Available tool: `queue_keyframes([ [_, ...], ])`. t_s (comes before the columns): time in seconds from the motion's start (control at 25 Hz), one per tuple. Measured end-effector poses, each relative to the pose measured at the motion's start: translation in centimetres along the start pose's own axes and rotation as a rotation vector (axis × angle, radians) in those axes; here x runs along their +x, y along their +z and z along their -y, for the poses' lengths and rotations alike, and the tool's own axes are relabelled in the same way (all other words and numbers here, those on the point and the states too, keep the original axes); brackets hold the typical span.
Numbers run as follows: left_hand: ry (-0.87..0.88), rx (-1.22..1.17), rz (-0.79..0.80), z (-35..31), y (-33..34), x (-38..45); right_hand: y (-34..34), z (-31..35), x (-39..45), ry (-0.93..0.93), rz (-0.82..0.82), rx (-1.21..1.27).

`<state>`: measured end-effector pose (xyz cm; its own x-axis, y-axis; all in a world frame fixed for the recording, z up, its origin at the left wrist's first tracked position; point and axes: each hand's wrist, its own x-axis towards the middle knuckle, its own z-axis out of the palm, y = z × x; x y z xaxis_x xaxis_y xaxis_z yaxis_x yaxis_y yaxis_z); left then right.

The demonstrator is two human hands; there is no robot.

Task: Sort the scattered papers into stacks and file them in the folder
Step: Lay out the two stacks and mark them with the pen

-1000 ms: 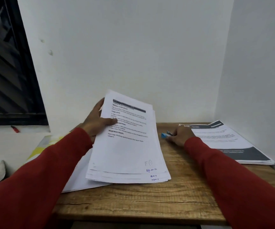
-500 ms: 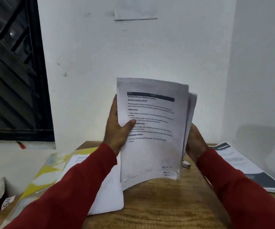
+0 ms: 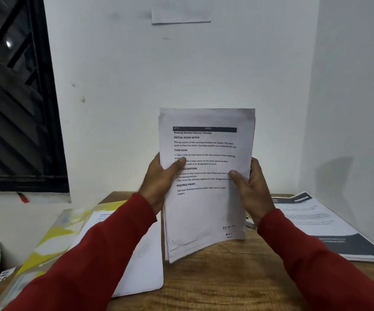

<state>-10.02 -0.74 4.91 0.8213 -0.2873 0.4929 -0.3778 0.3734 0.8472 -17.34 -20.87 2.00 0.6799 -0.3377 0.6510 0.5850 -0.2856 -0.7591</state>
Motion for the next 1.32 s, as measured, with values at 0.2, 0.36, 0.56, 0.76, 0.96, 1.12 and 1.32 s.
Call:
queue_keyframes([
  [0.2,0.107,0.211,-0.001,-0.2,0.0,-0.1,-0.2,0.5,0.5,0.012,-0.031,-0.007],
  [0.36,0.196,0.235,-0.056,-1.9,-0.1,0.9,-0.6,2.2,2.4,0.003,0.016,-0.016],
  [0.56,0.15,0.273,-0.087,-0.3,-1.2,-0.2,-1.4,2.0,2.3,0.113,0.102,-0.029],
  [0.76,0.177,0.308,-0.116,0.3,-1.5,-0.5,-1.1,1.6,1.5,0.125,0.073,-0.023],
  [0.96,0.235,0.421,-0.114,0.6,-0.7,-1.5,-0.5,1.4,0.5,0.141,0.099,-0.061],
  [1.12,0.27,0.38,-0.132,-0.2,-0.4,-1.2,-1.1,2.2,0.9,0.158,0.035,-0.085],
  [1.32,0.354,0.371,-0.136,-2.7,0.4,-0.3,-1.5,5.7,2.2,0.004,0.006,-0.171],
])
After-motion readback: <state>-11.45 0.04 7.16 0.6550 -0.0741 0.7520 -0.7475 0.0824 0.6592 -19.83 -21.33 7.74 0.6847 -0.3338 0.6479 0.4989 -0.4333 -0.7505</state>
